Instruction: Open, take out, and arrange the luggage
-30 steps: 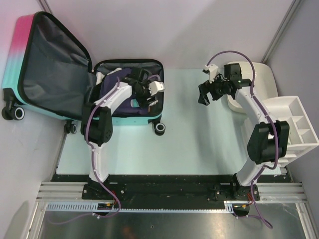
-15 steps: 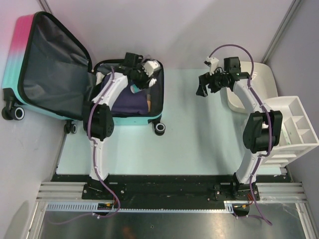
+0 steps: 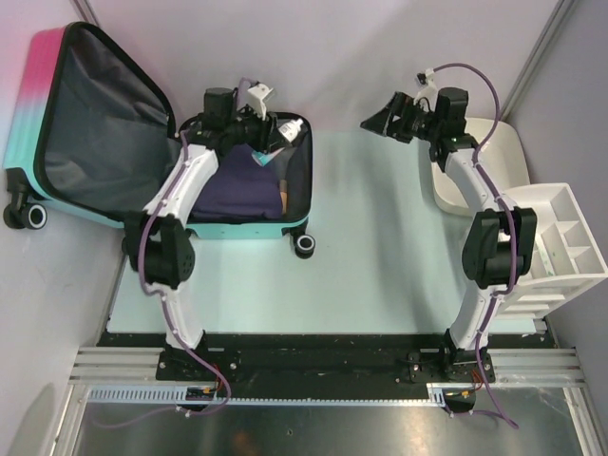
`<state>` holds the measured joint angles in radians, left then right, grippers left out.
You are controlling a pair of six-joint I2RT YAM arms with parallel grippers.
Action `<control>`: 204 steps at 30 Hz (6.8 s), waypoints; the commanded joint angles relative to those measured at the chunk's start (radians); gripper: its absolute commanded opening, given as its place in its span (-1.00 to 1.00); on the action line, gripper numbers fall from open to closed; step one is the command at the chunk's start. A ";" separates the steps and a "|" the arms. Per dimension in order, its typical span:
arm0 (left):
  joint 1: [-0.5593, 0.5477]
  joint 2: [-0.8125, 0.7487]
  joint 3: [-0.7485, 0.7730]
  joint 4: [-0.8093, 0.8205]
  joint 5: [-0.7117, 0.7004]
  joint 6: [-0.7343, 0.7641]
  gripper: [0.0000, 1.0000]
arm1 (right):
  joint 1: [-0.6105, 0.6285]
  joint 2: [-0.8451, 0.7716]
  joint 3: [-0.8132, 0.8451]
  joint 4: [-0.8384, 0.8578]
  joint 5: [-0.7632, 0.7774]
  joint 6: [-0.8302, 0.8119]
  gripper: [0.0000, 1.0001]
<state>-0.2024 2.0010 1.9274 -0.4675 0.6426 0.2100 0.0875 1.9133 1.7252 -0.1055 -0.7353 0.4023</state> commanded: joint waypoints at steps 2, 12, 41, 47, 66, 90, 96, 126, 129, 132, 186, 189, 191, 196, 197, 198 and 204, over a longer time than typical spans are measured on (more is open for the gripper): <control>-0.037 -0.281 -0.258 0.531 0.080 -0.204 -1.00 | 0.066 -0.005 -0.013 0.338 -0.036 0.412 0.99; -0.143 -0.452 -0.490 0.739 0.026 -0.204 -1.00 | 0.221 -0.017 0.042 0.437 -0.039 0.388 0.99; -0.229 -0.527 -0.594 0.828 -0.023 -0.213 0.09 | 0.264 -0.189 -0.061 0.373 0.057 0.280 -1.00; -0.227 -0.565 -0.654 0.781 -0.044 -0.146 0.99 | 0.146 -0.298 -0.055 0.221 0.100 0.112 -1.00; -0.256 -0.473 -0.631 0.656 0.097 -0.121 1.00 | -0.455 -0.979 -0.130 -0.750 0.791 -0.655 -1.00; -0.262 -0.387 -0.504 0.535 0.095 -0.058 1.00 | -0.832 -0.855 -0.248 -0.519 0.699 -0.520 -1.00; -0.261 -0.366 -0.484 0.526 0.083 -0.043 0.99 | -0.847 -0.843 -0.306 -0.479 0.662 -0.516 -1.00; -0.212 -0.312 -0.436 0.475 0.071 -0.040 1.00 | -0.874 -0.898 -0.406 -0.480 0.692 -0.527 -0.86; -0.203 -0.285 -0.412 0.449 0.065 -0.098 0.99 | -0.876 -0.887 -0.411 -0.484 0.688 -0.513 -0.33; -0.174 -0.252 -0.369 0.434 0.074 -0.164 0.99 | -0.874 -0.892 -0.411 -0.459 0.671 -0.502 0.27; 0.063 0.068 -0.208 -0.250 -0.764 -0.113 0.71 | -0.206 -0.498 -0.315 -0.105 0.482 -0.551 0.99; 0.035 0.077 -0.165 -0.249 -0.687 -0.077 0.75 | -0.210 -0.484 -0.315 -0.095 0.470 -0.554 0.99; 0.012 0.081 -0.145 -0.249 -0.609 -0.055 0.75 | -0.209 -0.479 -0.315 -0.095 0.461 -0.554 0.99; -0.069 0.071 -0.068 -0.244 -0.492 0.009 0.70 | -0.206 -0.476 -0.315 -0.108 0.448 -0.545 0.99; -0.080 0.074 -0.056 -0.244 -0.485 0.011 0.68 | -0.206 -0.477 -0.315 -0.115 0.448 -0.545 1.00; -0.098 0.077 -0.035 -0.246 -0.482 0.009 0.67 | -0.201 -0.476 -0.315 -0.117 0.447 -0.542 1.00; -0.144 0.098 -0.022 -0.250 -0.394 0.050 0.60 | -0.190 -0.481 -0.315 -0.134 0.444 -0.534 0.99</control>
<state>-0.3138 2.0964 1.8866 -0.7048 0.1490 0.1837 -0.1127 1.4384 1.3712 -0.2569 -0.2779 -0.1329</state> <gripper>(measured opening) 0.806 0.994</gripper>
